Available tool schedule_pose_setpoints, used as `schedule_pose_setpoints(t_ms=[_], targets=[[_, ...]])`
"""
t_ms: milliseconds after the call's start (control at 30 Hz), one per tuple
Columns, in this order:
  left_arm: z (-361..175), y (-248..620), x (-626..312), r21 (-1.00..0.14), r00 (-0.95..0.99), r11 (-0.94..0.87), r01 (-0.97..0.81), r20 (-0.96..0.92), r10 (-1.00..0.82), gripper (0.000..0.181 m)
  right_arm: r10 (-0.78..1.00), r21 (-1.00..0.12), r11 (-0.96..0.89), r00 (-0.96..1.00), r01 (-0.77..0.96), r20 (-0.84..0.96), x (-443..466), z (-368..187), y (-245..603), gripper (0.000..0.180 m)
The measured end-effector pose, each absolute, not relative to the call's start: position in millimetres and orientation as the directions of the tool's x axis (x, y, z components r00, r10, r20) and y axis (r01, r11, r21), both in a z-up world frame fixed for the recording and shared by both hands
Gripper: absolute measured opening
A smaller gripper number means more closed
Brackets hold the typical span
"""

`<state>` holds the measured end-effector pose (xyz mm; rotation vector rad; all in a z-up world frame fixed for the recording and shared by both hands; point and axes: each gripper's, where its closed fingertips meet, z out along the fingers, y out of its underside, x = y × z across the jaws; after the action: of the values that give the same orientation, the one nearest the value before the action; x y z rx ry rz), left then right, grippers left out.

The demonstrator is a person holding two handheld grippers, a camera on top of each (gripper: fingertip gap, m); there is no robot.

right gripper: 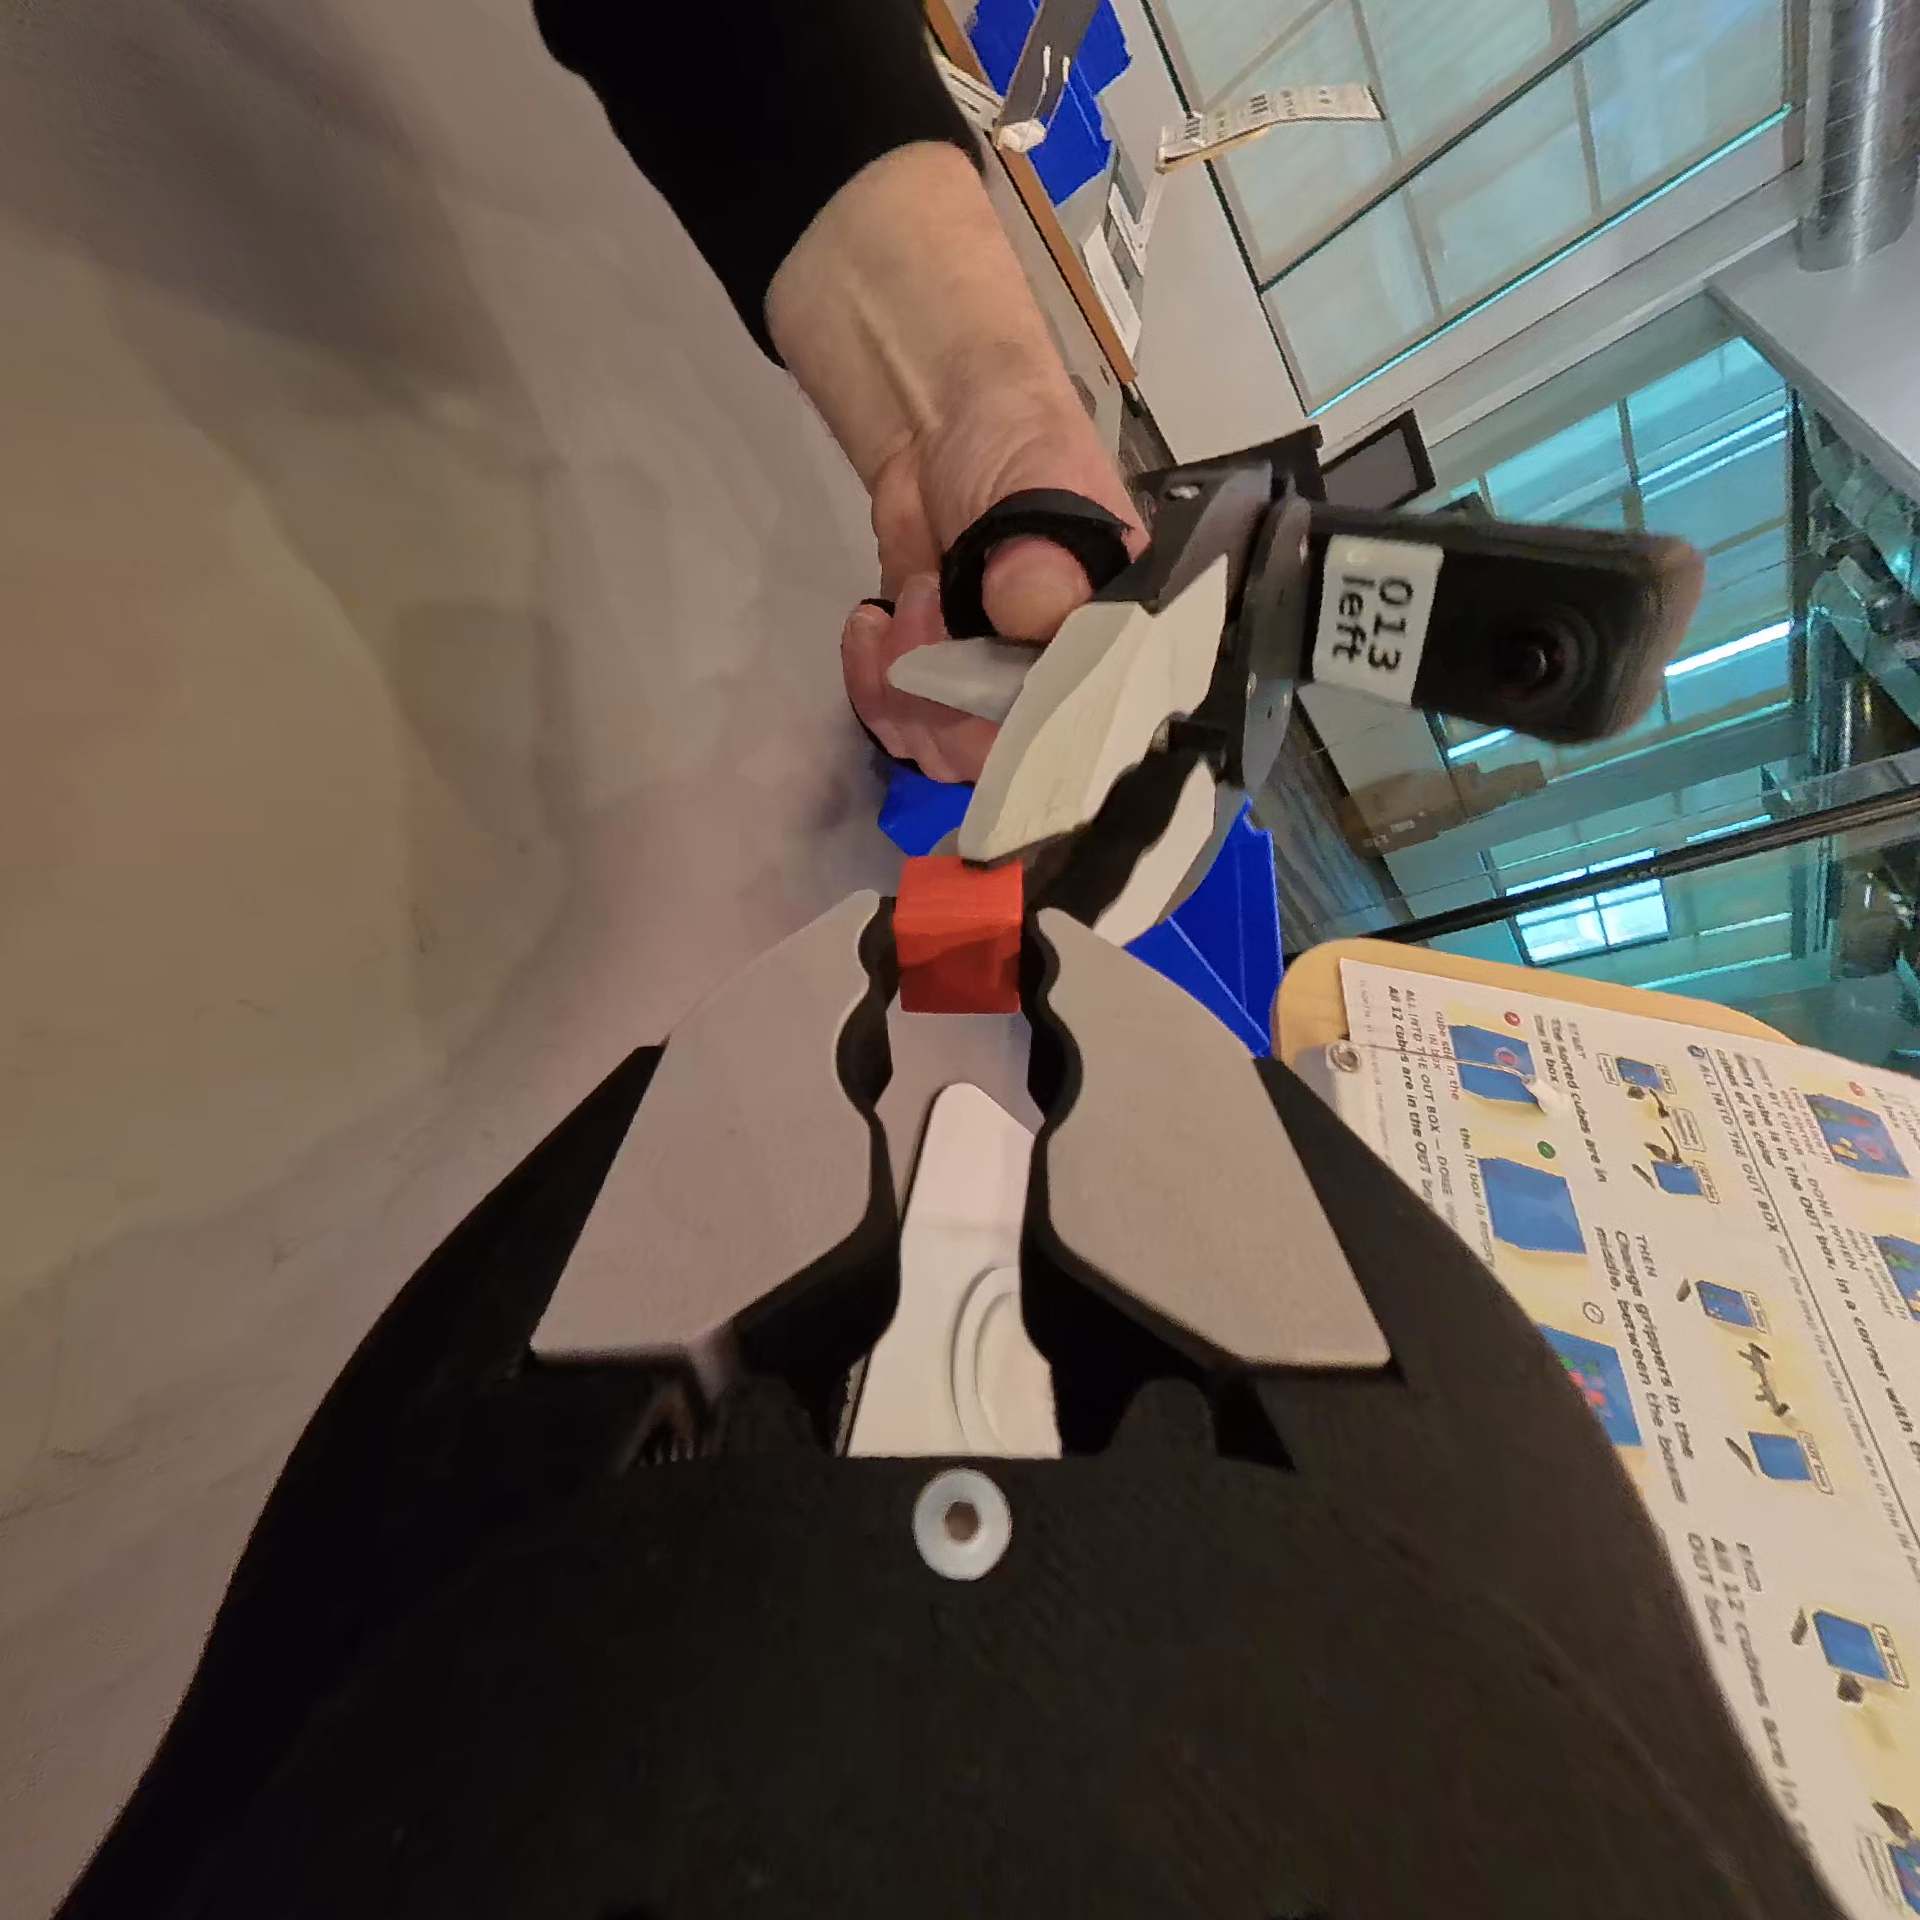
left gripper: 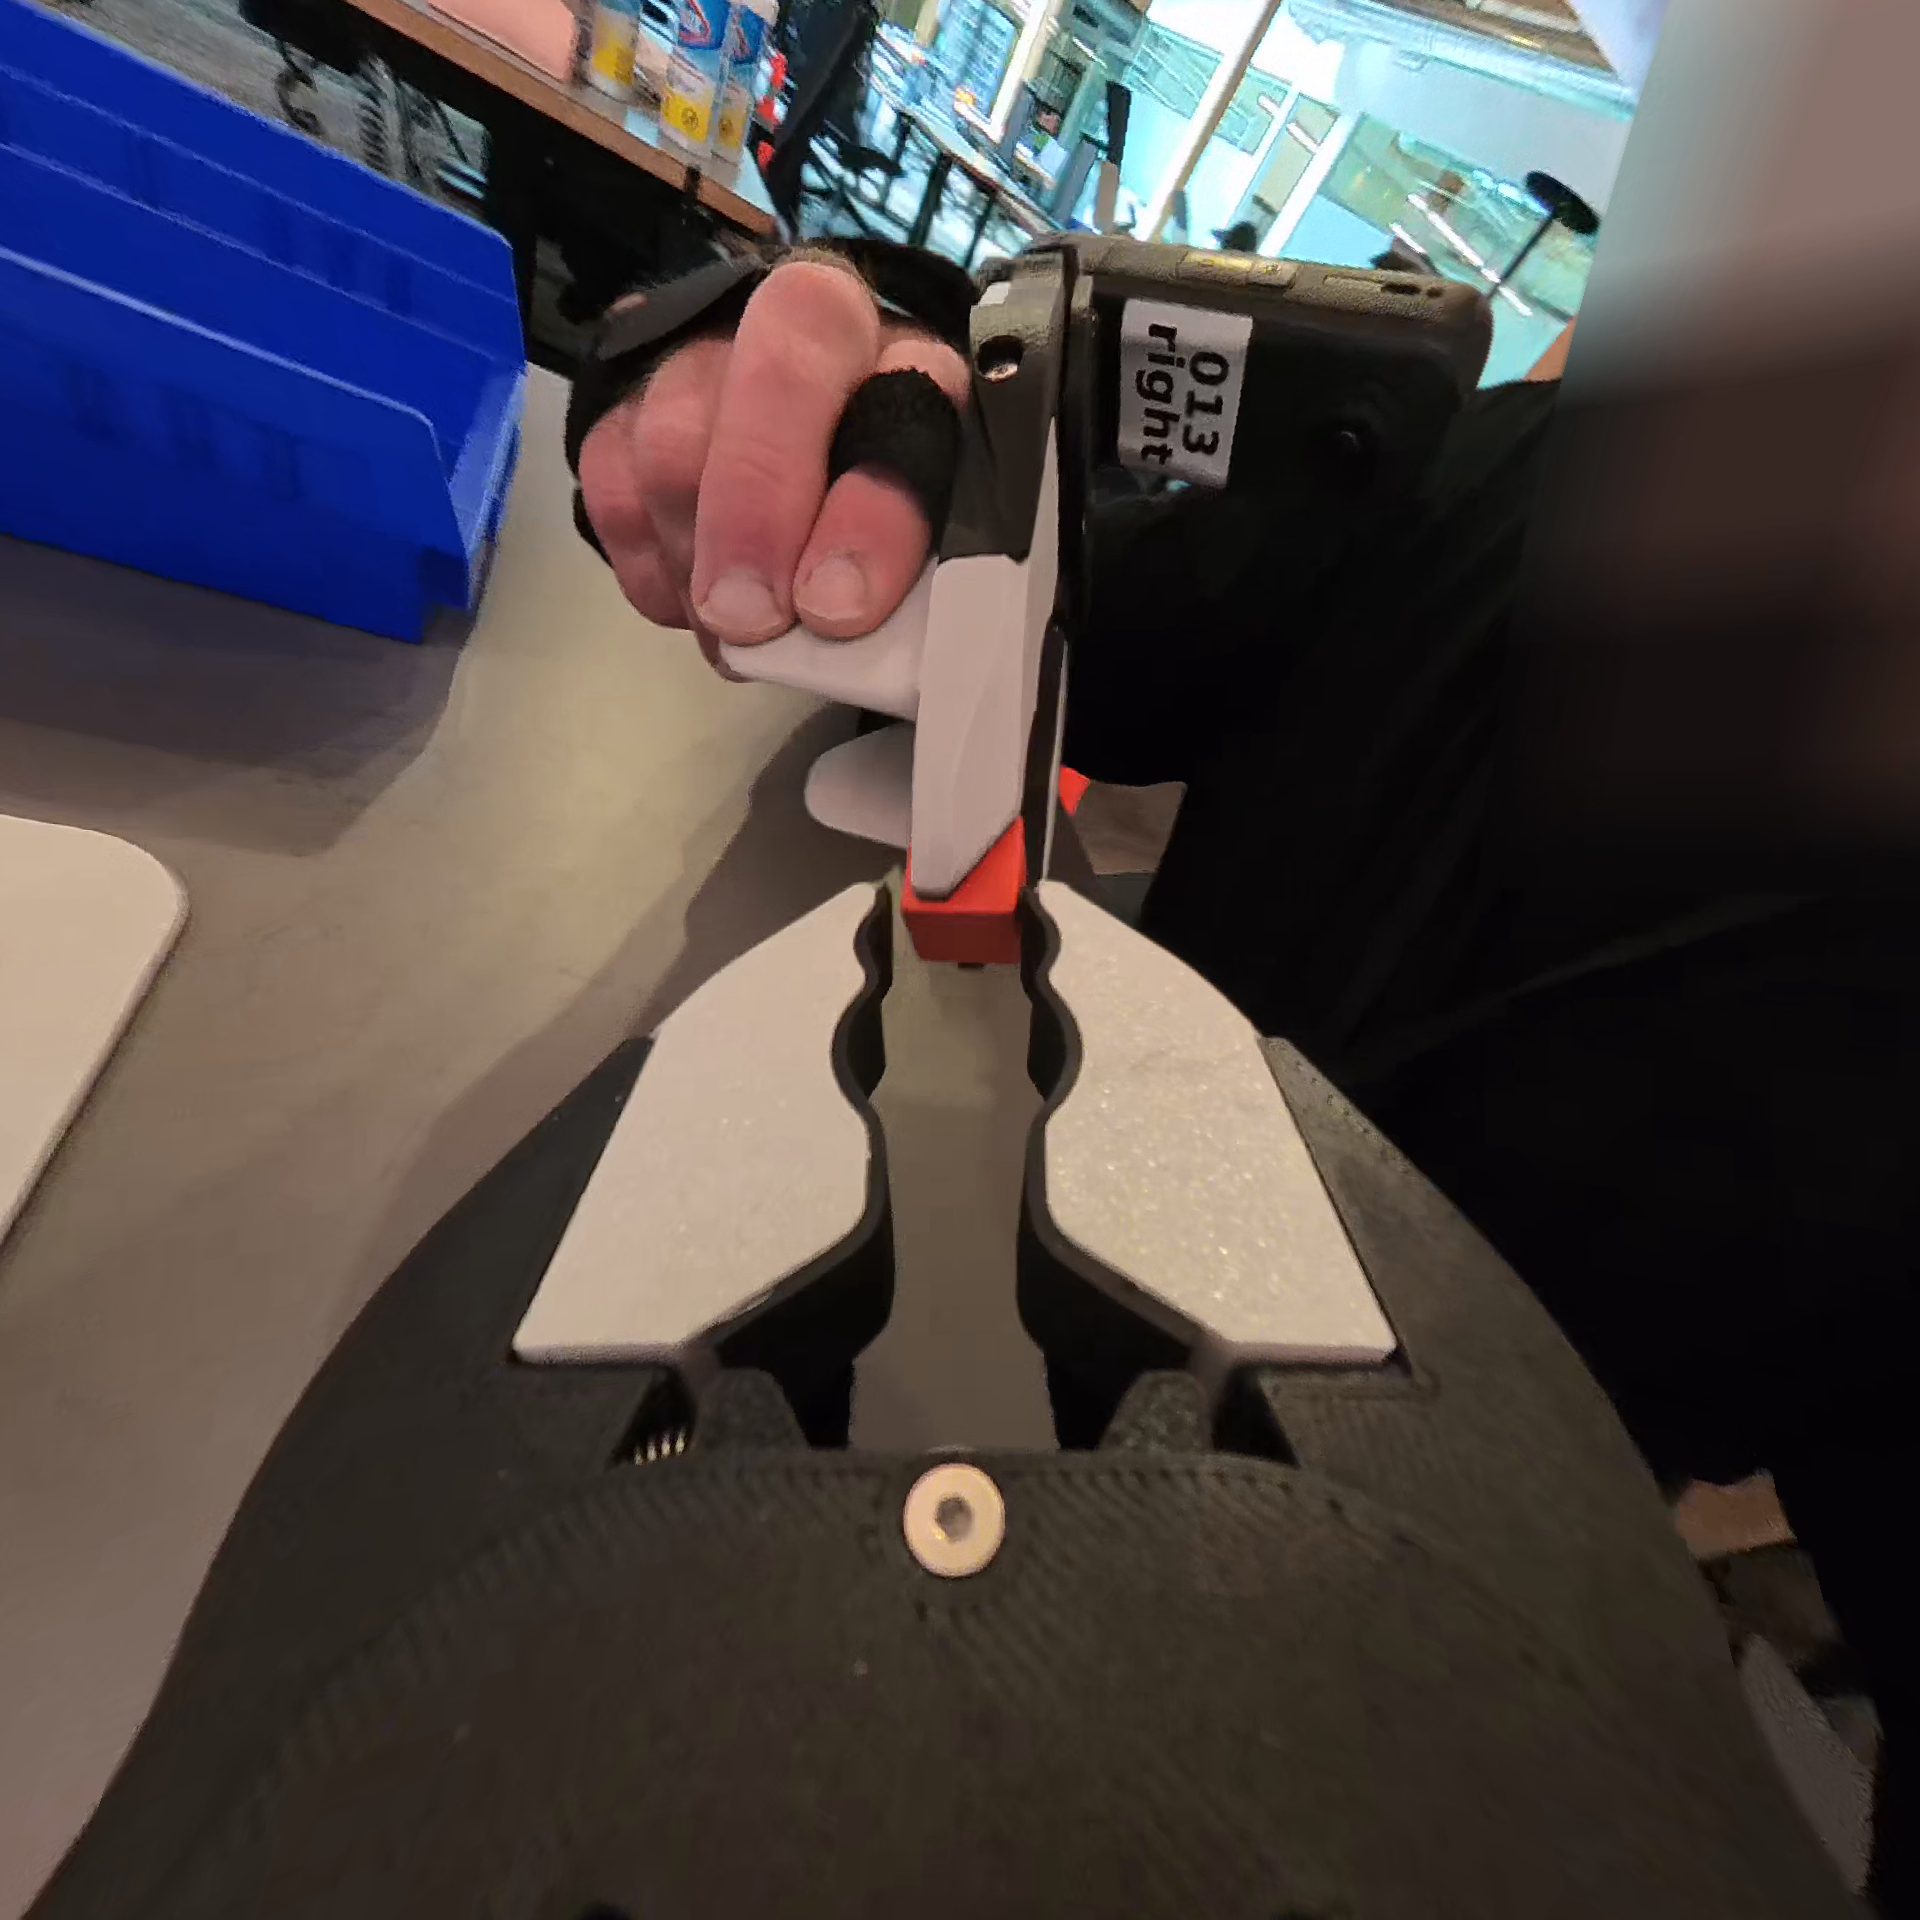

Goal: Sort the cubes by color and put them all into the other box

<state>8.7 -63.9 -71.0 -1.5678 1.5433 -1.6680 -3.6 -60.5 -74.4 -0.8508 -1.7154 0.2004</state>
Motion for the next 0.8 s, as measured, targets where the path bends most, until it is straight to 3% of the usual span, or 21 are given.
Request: schedule_pose_setpoints(t_ms=[67,133,300,500,633,800], targets=[[-65,-53,2,-0.88,-0.261,-0.309,-0.361,0.413,-0.872,0.023,0.639,-0.554,0.705,-0.058,0.443,0.767,3,-66,-54,0.022],[-61,-39,-10,-0.906,-0.19,-0.243,-0.348,0.321,-0.928,0.0,0.645,-0.558,0.679,-0.023,0.477,0.764,14,-58,-42,0.022],[-37,15,-51,-0.944,0.128,-0.119,-0.308,0.083,-0.988,0.0,0.616,-0.591,0.572,0.179,0.569,0.767,71,-19,12,0.022],[-30,75,-120,-0.913,0.452,-0.065,-0.402,-0.136,-0.882,0.0,0.545,-0.715,0.297,0.503,0.632,0.671,186,13,85,0.022],[-31,102,-161,-0.904,0.574,-0.094,-0.416,-0.181,-0.799,0.0,0.549,-0.783,0.004,0.654,0.621,0.521,261,-12,126,0.022],[-33,115,-191,-0.92,0.639,-0.131,-0.37,-0.15,-0.754,0.0,0.569,-0.747,-0.293,0.737,0.597,0.366,314,-65,147,0.024]])
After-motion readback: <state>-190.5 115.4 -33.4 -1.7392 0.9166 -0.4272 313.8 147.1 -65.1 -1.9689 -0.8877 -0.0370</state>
